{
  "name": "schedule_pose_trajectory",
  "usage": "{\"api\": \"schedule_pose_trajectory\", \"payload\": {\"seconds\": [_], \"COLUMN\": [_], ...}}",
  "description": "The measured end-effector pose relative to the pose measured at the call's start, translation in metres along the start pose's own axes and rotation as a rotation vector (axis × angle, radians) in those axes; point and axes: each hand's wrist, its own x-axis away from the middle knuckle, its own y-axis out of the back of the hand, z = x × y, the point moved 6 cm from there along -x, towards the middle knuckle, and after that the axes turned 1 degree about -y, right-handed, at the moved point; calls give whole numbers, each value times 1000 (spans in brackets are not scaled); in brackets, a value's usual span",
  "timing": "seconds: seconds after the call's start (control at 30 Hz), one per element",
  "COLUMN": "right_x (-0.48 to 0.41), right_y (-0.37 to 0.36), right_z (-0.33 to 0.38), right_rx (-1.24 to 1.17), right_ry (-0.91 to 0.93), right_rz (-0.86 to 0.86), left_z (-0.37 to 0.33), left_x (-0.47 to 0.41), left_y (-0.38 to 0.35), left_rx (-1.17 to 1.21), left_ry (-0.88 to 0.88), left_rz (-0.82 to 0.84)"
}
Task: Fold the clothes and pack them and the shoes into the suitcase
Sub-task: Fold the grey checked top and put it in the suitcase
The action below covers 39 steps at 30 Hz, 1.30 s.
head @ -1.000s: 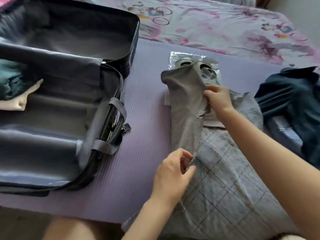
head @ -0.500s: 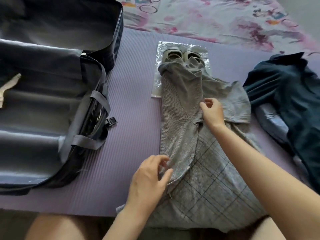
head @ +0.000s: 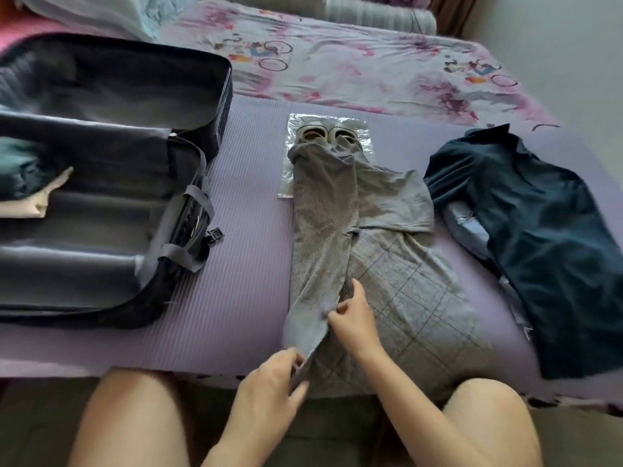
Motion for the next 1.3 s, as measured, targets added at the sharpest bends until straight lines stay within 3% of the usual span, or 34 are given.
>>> {"api": "schedule_pose_trajectory", "payload": {"seconds": [0.1, 0.23, 0.3, 0.4, 0.5, 0.6, 0.9, 1.13, 1.3], "right_x": [6, 9, 12, 25, 42, 52, 54, 59, 65], "right_y": [37, 74, 70, 53, 42, 34, 26, 32, 40], "right_z": [-3, -33, -53, -79, -90, -97, -96, -98, -97], "right_rx": [-194, -225, -215, -187, -77, -3, 152, 132, 321], "right_ry": [46, 65, 24, -7, 26, 21, -7, 11, 16], "right_rz": [-62, -133, -125, -112, -157, -184, -169, -154, -188], "left_z": [-34, -66, -62, -28, 20, 54, 44, 37, 49], "left_x": [9, 14, 16, 19, 19, 12, -1, 7, 18], "left_y": [-21, -60, -78, -78, -61, -61, -81, -69, -63], "left_rx": [80, 127, 111, 66, 165, 366, 609, 569, 593], "left_ry": [-95, -146, -89, 34, 212, 387, 486, 388, 366], "left_rz": [-28, 22, 73, -21, -191, -224, -274, -308, -304]}}
